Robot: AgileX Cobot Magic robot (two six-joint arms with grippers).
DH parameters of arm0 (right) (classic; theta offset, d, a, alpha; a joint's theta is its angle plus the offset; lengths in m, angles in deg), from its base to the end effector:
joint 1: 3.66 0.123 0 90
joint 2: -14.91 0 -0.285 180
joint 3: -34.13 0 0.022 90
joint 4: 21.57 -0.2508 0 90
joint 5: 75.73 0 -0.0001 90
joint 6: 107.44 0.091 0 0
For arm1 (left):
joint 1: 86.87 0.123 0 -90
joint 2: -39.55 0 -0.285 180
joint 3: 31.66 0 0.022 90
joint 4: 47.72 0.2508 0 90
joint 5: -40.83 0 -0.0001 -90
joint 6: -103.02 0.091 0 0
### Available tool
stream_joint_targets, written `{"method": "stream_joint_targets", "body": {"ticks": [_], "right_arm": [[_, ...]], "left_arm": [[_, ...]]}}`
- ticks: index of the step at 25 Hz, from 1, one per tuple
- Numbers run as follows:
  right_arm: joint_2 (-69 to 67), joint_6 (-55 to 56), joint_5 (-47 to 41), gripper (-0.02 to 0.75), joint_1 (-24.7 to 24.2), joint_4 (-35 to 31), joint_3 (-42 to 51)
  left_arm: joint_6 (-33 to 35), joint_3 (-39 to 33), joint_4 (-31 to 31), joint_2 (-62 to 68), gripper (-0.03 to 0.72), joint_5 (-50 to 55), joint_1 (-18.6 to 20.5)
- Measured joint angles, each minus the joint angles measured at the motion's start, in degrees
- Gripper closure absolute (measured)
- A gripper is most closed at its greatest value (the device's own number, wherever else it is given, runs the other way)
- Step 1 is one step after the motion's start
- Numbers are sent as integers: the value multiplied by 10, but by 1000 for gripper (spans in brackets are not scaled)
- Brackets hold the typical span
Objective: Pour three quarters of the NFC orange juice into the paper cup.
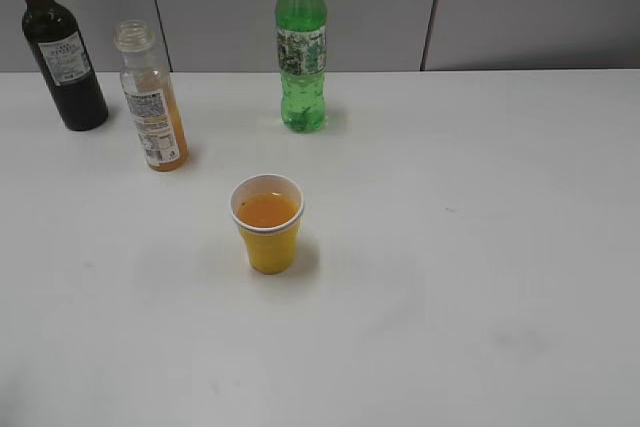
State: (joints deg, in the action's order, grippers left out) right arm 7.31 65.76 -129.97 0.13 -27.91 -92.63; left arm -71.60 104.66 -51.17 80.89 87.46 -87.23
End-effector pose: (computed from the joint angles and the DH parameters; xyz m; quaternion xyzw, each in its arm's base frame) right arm 0.0074 0.0087 0.2638 -0.0746 0.8392 0.0411 0.5372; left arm 0.1019 -0.0046 0.2945 0.0358 0.9112 -0.0105 0.4102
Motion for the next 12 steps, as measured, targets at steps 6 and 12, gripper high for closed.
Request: {"method": "stream_joint_targets", "body": {"ticks": [6, 12], "right_arm": [[0, 0, 0, 148, 0, 0, 0], [0, 0, 0, 148, 0, 0, 0]], "left_arm": [[0, -49, -12, -93, 96, -26, 0], [0, -68, -14, -141, 96, -39, -5]]}}
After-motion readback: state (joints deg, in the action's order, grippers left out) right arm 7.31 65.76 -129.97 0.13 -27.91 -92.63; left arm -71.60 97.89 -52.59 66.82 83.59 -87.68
